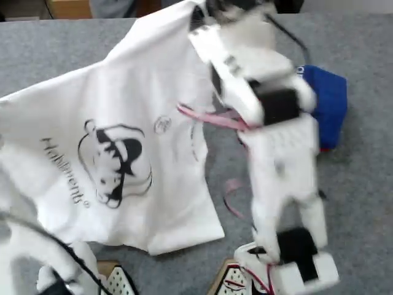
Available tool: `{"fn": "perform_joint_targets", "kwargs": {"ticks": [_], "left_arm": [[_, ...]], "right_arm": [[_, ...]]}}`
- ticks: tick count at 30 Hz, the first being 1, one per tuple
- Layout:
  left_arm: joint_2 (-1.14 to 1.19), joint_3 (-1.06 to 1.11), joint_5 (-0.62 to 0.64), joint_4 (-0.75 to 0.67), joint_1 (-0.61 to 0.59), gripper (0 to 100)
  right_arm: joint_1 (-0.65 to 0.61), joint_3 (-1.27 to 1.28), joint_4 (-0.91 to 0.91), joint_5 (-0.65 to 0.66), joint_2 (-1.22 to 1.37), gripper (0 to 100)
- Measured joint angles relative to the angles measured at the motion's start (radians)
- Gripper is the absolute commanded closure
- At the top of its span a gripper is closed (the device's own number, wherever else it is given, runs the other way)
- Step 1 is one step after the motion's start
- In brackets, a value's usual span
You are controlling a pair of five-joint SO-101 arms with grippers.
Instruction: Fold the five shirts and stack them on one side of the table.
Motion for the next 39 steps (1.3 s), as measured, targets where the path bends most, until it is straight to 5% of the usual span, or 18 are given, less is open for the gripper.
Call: {"fn": "perform_joint_targets", "kwargs": {"ticks": [5,8,19,29,39], "left_arm": [[0.233,0.084,0.031,-0.453,0.061,97],[0.433,-0.029,0.04,-0.511,0.078,97],[0.908,-0.672,0.04,-0.279,0.123,97],[0.98,-0.822,0.038,-0.132,0.126,97],[0.982,-0.723,-0.051,0.164,0.124,97]], "right_arm": [[0.002,-0.08,-0.25,0.0,0.356,98.6],[0.002,-0.276,-0.236,0.0,0.577,98.6],[0.003,-1.229,0.041,0.002,1.18,98.6],[0.008,-1.309,0.19,0.002,1.195,98.6],[0.008,-1.309,0.773,0.002,1.109,98.6]]}}
